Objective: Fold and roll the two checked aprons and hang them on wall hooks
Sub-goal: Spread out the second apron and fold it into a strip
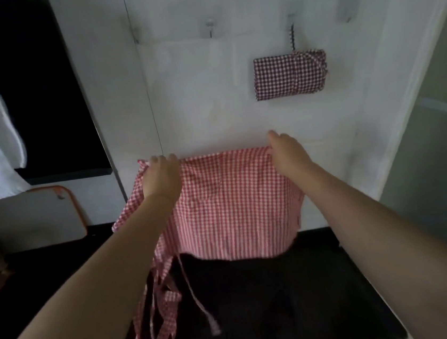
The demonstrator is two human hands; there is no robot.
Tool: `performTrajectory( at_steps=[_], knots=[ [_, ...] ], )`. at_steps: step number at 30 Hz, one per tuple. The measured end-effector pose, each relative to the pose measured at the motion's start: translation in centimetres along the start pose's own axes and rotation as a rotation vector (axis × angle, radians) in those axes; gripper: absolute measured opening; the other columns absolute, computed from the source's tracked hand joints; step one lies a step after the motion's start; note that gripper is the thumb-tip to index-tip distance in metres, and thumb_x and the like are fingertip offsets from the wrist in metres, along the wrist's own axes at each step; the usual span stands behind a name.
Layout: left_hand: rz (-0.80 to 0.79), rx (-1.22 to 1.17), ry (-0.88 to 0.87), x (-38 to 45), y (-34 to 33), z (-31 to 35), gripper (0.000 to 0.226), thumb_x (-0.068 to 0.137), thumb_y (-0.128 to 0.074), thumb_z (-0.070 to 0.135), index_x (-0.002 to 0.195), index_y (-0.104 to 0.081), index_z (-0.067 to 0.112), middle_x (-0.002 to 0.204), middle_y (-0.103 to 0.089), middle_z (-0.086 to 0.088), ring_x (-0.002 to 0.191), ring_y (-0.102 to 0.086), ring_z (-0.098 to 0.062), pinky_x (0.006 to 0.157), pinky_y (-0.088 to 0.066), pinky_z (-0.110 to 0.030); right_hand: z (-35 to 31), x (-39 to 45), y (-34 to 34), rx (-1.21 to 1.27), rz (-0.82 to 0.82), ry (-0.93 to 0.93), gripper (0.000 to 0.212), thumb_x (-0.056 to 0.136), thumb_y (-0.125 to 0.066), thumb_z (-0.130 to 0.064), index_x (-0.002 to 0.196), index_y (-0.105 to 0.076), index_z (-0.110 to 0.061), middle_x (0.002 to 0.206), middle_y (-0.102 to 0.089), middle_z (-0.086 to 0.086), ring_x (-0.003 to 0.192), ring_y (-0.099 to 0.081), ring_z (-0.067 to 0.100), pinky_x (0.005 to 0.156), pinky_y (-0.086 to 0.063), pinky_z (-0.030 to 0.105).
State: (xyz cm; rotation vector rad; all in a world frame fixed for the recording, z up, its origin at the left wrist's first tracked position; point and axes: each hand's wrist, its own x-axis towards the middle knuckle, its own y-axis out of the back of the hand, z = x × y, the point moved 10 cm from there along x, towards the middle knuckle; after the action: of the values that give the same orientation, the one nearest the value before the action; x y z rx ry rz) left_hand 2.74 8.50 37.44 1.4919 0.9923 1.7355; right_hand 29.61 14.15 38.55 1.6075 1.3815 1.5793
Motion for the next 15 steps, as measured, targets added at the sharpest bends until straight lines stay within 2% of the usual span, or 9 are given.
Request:
performTrajectory(
  at_steps=[2, 4, 6, 8, 9, 10, 11, 13, 15],
  knots=[
    [0.023, 0.004, 0.001, -0.6, -0.5, 0.4, 0.027, 0.093, -0.040, 0.008, 0.109, -0.060, 0.000, 0.108, -0.060, -0.023, 0.104, -0.055, -0.038, 0.084, -0.049, -0.047, 0.1, -0.4, 0.6, -0.051, 0.103, 0.033, 0.025, 0.095, -0.040, -0.004, 0.118, -0.049, 0.000, 0.106, -0.056, 0.026, 0.101, -0.056, 0.038, 0.071, -0.037, 0.036],
    [-0.143, 0.051, 0.019, -2.1, -3.3, 0.8, 0.032, 0.095, -0.040, 0.019, 0.108, -0.066, 0.004, 0.108, -0.064, -0.019, 0.103, -0.059, -0.035, 0.085, -0.049, -0.042, 0.8, -0.9, -2.3, -0.141, -0.035, 0.025, 0.029, 0.095, -0.047, -0.010, 0.121, -0.055, 0.000, 0.112, -0.061, 0.025, 0.106, -0.059, 0.039, 0.080, -0.046, 0.040],
    [-0.433, 0.089, -0.009, -4.7, -7.7, 1.6, 0.035, 0.094, -0.044, 0.027, 0.107, -0.069, 0.007, 0.111, -0.068, -0.013, 0.103, -0.064, -0.032, 0.085, -0.050, -0.038, 2.7, -3.2, -9.0, -0.296, -0.519, -0.053, 0.037, 0.094, -0.057, -0.025, 0.125, -0.060, -0.004, 0.121, -0.062, 0.020, 0.110, -0.061, 0.035, 0.092, -0.048, 0.039],
    [-0.818, -0.013, 0.025, -9.4, -13.4, 2.2, 0.032, 0.096, -0.048, 0.025, 0.115, -0.066, 0.006, 0.120, -0.066, -0.011, 0.110, -0.064, -0.030, 0.087, -0.051, -0.035, 4.8, -8.9, -14.5, -0.384, -1.018, -0.175, 0.037, 0.094, -0.059, -0.031, 0.120, -0.063, -0.006, 0.116, -0.060, 0.014, 0.105, -0.059, 0.030, 0.088, -0.047, 0.037],
    [-1.006, -0.072, 0.066, -12.2, -16.3, 2.4, 0.032, 0.098, -0.048, 0.023, 0.120, -0.064, 0.005, 0.124, -0.065, -0.011, 0.114, -0.062, -0.030, 0.088, -0.051, -0.034, 5.7, -11.6, -16.3, -0.377, -1.169, -0.246, 0.037, 0.094, -0.059, -0.031, 0.121, -0.062, -0.005, 0.120, -0.059, 0.014, 0.108, -0.058, 0.030, 0.090, -0.045, 0.037],
    [-1.111, -0.073, 0.072, -14.5, -19.0, 2.6, 0.034, 0.099, -0.047, 0.022, 0.122, -0.063, 0.003, 0.126, -0.064, -0.012, 0.117, -0.061, -0.030, 0.091, -0.050, -0.034, 6.2, -13.7, -18.2, -0.347, -1.225, -0.272, 0.042, 0.094, -0.059, -0.030, 0.127, -0.059, -0.004, 0.131, -0.057, 0.013, 0.117, -0.056, 0.030, 0.096, -0.044, 0.038],
    [-1.143, -0.059, 0.052, -15.9, -21.1, 2.9, 0.036, 0.100, -0.043, 0.023, 0.122, -0.062, 0.001, 0.129, -0.062, -0.014, 0.118, -0.060, -0.031, 0.096, -0.050, -0.036, 6.5, -14.7, -19.7, -0.302, -1.174, -0.261, 0.049, 0.094, -0.058, -0.029, 0.136, -0.053, -0.005, 0.143, -0.051, 0.012, 0.127, -0.051, 0.031, 0.104, -0.040, 0.039],
    [-1.088, -0.007, -0.038, -18.1, -25.3, 4.0, 0.040, 0.097, -0.039, 0.023, 0.121, -0.063, 0.001, 0.130, -0.061, -0.018, 0.119, -0.057, -0.033, 0.103, -0.046, -0.042, 6.4, -16.3, -22.8, -0.183, -0.953, -0.199, 0.053, 0.099, -0.051, -0.031, 0.148, -0.042, -0.011, 0.153, -0.040, 0.011, 0.137, -0.041, 0.029, 0.114, -0.028, 0.038],
    [-1.084, -0.055, -0.081, -20.7, -28.9, 5.2, 0.041, 0.096, -0.042, 0.024, 0.128, -0.060, 0.006, 0.136, -0.056, -0.015, 0.126, -0.052, -0.031, 0.108, -0.042, -0.044, 6.8, -19.3, -26.6, -0.032, -0.942, -0.228, 0.051, 0.103, -0.039, -0.038, 0.147, -0.042, -0.012, 0.151, -0.041, 0.013, 0.135, -0.043, 0.029, 0.116, -0.027, 0.038]
  ],
)
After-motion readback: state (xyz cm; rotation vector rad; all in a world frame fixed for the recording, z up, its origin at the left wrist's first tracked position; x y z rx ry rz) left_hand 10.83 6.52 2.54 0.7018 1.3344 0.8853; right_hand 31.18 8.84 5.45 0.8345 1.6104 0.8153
